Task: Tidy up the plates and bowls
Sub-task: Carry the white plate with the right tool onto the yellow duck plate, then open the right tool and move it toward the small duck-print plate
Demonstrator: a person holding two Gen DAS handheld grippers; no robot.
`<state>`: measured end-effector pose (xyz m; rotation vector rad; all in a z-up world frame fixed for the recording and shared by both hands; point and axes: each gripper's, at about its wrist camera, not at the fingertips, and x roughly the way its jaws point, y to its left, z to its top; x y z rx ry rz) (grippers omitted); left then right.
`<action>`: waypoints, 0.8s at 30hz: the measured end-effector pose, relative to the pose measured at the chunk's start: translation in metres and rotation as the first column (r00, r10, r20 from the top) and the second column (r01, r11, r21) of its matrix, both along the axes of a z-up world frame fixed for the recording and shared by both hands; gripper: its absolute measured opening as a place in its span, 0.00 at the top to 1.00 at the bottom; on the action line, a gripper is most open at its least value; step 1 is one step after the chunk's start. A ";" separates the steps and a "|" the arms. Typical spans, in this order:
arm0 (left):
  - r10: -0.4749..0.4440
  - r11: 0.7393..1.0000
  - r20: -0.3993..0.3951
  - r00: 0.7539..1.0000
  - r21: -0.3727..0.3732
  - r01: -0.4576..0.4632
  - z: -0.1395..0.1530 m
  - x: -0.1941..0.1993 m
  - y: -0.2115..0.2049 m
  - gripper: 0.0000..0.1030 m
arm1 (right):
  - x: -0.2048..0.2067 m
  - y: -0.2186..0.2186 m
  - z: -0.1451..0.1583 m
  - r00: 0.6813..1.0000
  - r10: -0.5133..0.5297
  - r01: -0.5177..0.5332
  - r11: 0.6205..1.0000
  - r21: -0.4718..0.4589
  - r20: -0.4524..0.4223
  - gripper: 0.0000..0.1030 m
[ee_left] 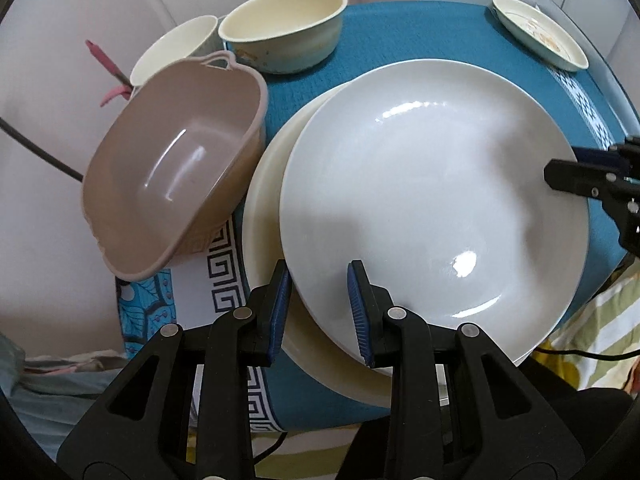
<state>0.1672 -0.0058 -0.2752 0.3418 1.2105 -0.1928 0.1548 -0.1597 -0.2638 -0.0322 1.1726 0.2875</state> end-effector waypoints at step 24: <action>-0.001 0.993 0.072 0.997 0.118 -0.008 0.006 0.003 -0.013 0.75 | 0.007 0.002 -0.002 0.998 0.064 -0.064 0.998 0.007 0.002 0.85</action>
